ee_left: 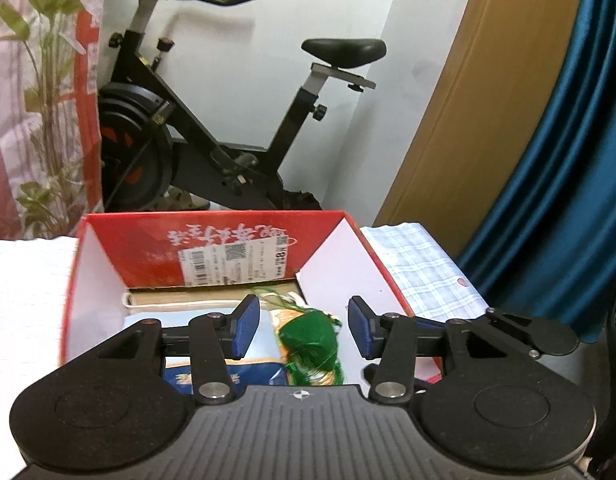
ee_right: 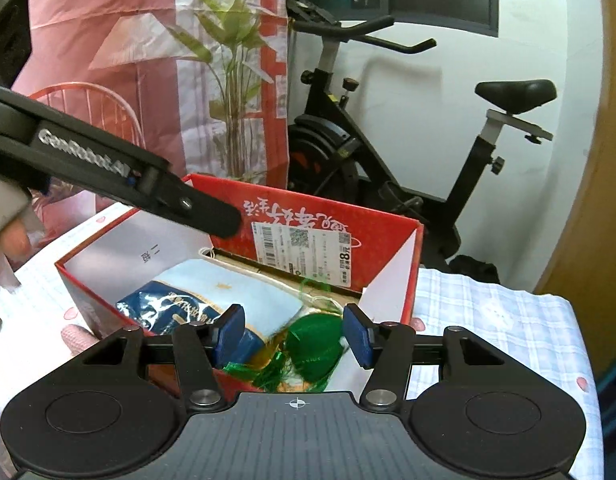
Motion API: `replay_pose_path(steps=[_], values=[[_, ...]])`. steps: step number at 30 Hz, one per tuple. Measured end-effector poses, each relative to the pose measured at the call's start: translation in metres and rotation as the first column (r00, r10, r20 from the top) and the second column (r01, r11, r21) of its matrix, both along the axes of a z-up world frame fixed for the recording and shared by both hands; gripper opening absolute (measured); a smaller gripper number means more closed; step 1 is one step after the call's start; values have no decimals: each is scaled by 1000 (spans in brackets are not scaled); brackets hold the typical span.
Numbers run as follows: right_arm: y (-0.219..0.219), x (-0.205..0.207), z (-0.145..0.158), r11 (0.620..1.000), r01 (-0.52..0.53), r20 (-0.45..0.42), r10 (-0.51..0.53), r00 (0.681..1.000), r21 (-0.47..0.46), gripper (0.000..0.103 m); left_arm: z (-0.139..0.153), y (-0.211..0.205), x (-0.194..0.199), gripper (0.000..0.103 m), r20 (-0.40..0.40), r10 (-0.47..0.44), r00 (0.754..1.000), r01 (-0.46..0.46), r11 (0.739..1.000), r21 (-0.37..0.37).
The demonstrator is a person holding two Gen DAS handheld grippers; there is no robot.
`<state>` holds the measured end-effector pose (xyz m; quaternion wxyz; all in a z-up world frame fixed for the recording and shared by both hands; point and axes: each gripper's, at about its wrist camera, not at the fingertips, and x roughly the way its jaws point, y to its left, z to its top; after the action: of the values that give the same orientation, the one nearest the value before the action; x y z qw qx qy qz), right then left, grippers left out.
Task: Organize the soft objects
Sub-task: 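Lower the yarn into the box and open the right tool, then move the right tool to the black gloves and close on them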
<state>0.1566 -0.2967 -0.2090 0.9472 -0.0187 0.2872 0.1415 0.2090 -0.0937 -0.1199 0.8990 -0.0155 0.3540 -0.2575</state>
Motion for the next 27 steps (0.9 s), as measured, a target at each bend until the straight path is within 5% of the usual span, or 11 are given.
replay_pose_path(steps=[12, 27], values=[[15, -52, 0, 998, 33, 16, -33, 999, 52, 51, -3, 71, -58, 51, 24, 83, 996, -84, 996, 41], [59, -92, -57, 996, 15, -76, -8, 997, 89, 50, -83, 110, -101, 51, -104, 151, 983, -143, 987, 76]])
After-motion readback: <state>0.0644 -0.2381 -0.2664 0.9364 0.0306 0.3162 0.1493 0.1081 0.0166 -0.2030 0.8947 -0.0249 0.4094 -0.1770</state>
